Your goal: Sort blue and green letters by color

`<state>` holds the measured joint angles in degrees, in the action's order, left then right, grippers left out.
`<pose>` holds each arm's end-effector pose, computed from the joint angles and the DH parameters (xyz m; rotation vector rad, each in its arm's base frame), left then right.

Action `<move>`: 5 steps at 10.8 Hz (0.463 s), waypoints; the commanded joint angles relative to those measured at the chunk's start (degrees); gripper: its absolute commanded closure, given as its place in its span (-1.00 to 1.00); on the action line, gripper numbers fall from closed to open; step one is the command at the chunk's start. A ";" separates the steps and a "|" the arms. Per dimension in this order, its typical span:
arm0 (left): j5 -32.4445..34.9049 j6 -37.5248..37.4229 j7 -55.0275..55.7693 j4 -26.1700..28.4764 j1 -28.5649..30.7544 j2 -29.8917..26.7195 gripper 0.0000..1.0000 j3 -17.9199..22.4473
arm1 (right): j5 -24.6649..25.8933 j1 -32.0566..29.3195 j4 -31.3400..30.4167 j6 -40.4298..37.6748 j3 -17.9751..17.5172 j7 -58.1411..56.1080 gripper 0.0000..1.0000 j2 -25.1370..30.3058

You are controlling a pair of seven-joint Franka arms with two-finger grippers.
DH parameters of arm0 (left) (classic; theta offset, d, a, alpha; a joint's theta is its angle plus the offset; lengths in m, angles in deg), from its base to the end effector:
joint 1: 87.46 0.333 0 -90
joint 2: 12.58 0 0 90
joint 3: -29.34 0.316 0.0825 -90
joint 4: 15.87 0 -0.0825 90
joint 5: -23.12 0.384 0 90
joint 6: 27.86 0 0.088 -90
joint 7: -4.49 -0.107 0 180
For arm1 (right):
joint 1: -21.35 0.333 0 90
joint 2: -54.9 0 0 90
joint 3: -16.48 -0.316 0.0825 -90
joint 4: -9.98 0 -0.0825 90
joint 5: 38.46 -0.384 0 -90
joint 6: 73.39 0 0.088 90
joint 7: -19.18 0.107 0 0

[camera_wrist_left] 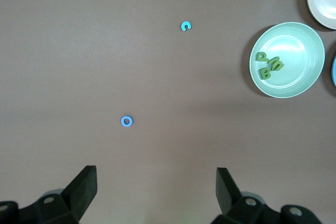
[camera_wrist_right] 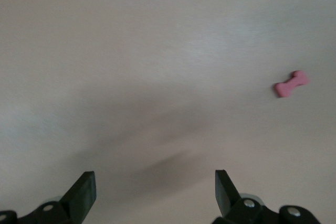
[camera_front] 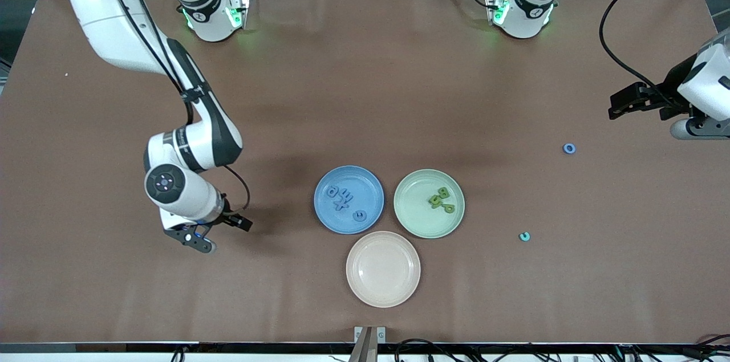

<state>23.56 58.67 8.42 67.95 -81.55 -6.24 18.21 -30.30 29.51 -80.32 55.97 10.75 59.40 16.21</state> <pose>0.5799 -0.0455 0.6082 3.1312 -0.0341 -0.0974 0.6840 0.1550 0.2460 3.0439 -0.6042 0.0494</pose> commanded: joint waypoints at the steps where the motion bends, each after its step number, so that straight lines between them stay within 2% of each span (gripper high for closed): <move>1: -1.40 0.57 -0.24 0.21 0.06 -0.37 -1.00 0.06 | 1.69 -3.33 -20.14 3.27 -0.86 -8.65 -1.00 16.58; 3: -1.40 0.57 -0.24 0.21 -0.03 -0.37 -1.00 -0.03 | 1.60 -5.16 -25.44 0.91 -1.47 -12.86 -1.00 24.06; 5: -1.40 0.57 0.11 0.21 -0.11 -0.63 -1.00 -0.12 | 1.07 -8.59 -24.67 -5.76 -4.01 -17.36 -1.00 29.00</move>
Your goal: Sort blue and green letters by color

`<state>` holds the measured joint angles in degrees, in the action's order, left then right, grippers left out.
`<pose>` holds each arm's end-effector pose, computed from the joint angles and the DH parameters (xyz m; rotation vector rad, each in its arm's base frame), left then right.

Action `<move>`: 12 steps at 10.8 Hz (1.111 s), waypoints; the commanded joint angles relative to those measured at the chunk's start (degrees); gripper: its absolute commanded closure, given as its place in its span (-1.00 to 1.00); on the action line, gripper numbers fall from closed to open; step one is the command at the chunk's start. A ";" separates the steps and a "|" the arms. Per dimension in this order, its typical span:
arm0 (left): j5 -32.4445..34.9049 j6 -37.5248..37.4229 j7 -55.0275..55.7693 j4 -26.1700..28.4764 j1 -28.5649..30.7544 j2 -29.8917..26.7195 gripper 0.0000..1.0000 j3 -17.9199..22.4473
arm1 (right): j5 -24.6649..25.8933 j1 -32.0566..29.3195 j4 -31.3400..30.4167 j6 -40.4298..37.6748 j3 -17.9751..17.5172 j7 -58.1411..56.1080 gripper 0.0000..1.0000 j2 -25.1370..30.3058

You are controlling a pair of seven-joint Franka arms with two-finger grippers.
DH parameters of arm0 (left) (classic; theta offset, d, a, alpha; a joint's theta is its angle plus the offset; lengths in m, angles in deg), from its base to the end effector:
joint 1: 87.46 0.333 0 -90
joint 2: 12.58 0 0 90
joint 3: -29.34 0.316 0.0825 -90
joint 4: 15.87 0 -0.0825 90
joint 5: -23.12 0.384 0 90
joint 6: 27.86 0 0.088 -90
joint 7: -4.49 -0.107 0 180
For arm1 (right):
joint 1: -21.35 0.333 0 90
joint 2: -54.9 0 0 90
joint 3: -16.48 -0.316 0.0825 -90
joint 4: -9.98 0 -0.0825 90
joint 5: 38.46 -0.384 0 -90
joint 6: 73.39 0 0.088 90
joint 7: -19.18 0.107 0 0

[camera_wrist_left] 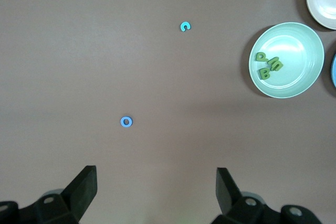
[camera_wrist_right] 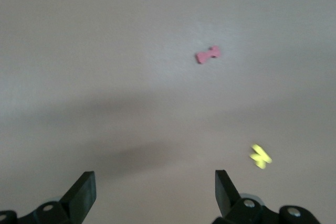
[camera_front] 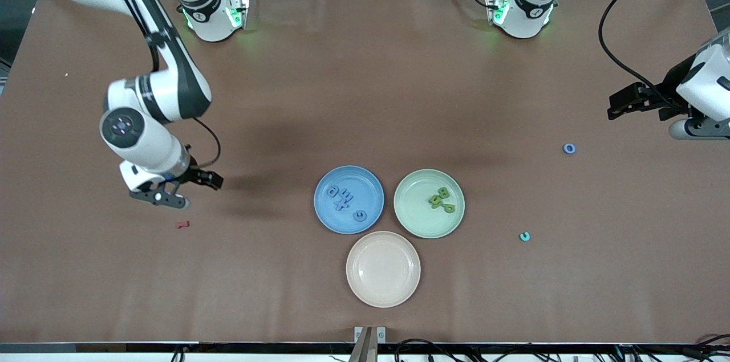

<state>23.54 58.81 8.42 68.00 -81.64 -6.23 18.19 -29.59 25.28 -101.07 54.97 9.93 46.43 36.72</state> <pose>0.5801 -0.0467 0.6078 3.1307 -0.0371 -0.0952 0.6043 0.1041 0.3215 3.0417 -0.3071 0.0251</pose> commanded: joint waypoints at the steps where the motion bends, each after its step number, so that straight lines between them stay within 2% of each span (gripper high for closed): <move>1: -1.47 0.42 1.33 0.15 -0.11 -0.64 -1.00 -0.18 | 0.28 -4.63 -3.04 -6.88 -3.29 -6.49 -1.00 10.77; 2: -1.47 0.42 1.61 0.15 -0.03 -0.72 -1.00 -0.79 | -0.42 -5.50 -0.42 -10.30 -3.37 -9.30 -1.00 11.75; 5: -1.47 0.34 2.22 0.33 -0.02 -0.99 -1.00 -0.89 | -6.92 -7.44 10.83 -23.04 -2.94 -19.40 -1.00 13.34; 8: -1.47 0.42 2.14 0.24 0.06 -0.99 -1.00 -0.89 | -7.28 -8.32 20.58 -34.99 -2.76 -22.24 -1.00 13.61; 12: -1.47 0.34 2.14 0.24 0.06 -0.99 -1.00 -0.89 | -7.28 -7.62 26.57 -40.99 -0.91 -25.58 -1.00 13.70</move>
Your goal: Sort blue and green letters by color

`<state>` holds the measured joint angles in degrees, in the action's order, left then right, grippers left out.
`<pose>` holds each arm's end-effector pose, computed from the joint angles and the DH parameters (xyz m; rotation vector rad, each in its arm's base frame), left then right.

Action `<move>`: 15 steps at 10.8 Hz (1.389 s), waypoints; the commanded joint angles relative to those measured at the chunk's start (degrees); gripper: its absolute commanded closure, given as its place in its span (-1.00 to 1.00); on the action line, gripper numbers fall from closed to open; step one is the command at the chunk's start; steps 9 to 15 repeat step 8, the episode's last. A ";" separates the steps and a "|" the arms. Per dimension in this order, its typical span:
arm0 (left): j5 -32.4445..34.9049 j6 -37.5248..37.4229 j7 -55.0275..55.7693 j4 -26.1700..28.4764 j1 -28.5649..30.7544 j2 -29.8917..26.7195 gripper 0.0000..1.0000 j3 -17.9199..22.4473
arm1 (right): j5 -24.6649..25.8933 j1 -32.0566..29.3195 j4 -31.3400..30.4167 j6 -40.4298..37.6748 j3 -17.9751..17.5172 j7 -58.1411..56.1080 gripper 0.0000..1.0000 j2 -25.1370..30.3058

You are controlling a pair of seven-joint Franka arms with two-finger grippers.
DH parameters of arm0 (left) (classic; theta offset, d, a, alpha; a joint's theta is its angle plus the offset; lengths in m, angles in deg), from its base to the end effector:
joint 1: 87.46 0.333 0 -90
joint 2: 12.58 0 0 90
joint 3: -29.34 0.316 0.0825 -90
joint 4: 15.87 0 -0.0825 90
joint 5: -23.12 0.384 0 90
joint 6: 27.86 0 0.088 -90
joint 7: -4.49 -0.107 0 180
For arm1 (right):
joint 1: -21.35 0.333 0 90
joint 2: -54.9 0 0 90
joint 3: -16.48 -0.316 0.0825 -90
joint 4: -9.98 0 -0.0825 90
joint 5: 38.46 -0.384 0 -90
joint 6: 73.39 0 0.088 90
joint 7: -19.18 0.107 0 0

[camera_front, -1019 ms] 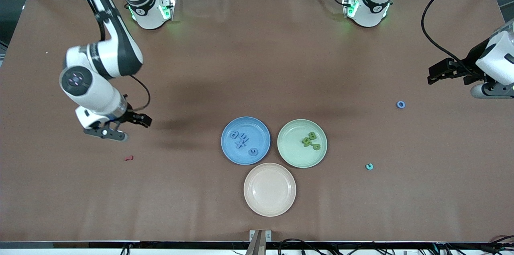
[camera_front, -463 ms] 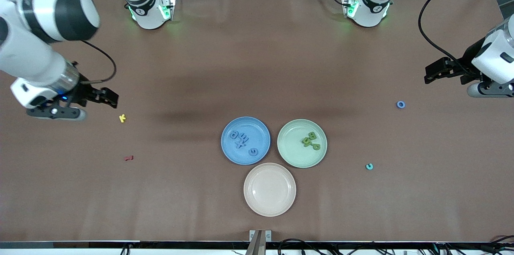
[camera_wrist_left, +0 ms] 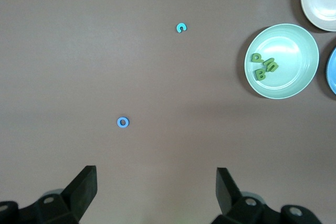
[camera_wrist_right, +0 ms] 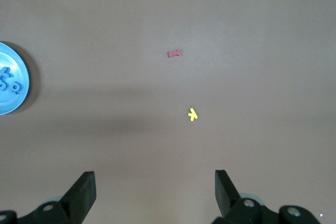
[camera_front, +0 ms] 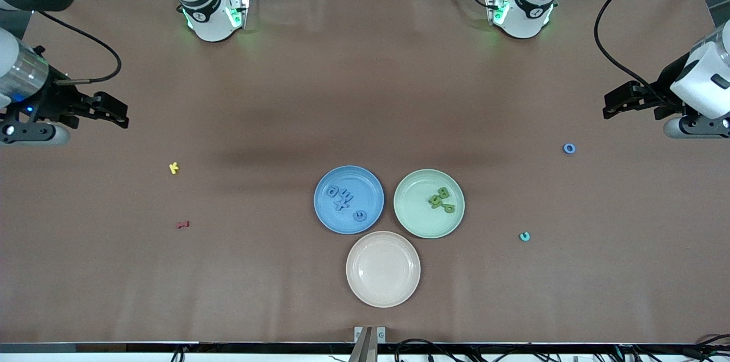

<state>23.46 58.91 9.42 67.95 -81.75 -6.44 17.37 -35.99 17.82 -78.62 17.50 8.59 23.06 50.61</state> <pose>0.5784 -0.0559 0.6107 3.1292 -0.0351 -0.0856 0.5765 0.0365 0.5954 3.1060 0.0149 -0.0493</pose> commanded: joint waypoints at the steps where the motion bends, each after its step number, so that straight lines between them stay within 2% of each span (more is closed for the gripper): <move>1: -1.47 0.24 1.13 0.29 0.27 -0.78 -1.00 -0.07 | -0.97 -0.16 5.36 -4.14 0.16 -2.21 -1.00 -0.20; 7: -1.47 0.24 1.13 0.20 0.36 -0.69 -1.00 -0.07 | -1.06 2.21 6.16 -5.82 2.44 -2.21 -1.00 1.29; 15: -1.47 0.32 1.13 0.29 0.36 -0.69 -1.00 -0.07 | -1.06 2.21 6.16 -5.82 2.44 -2.21 -1.00 1.30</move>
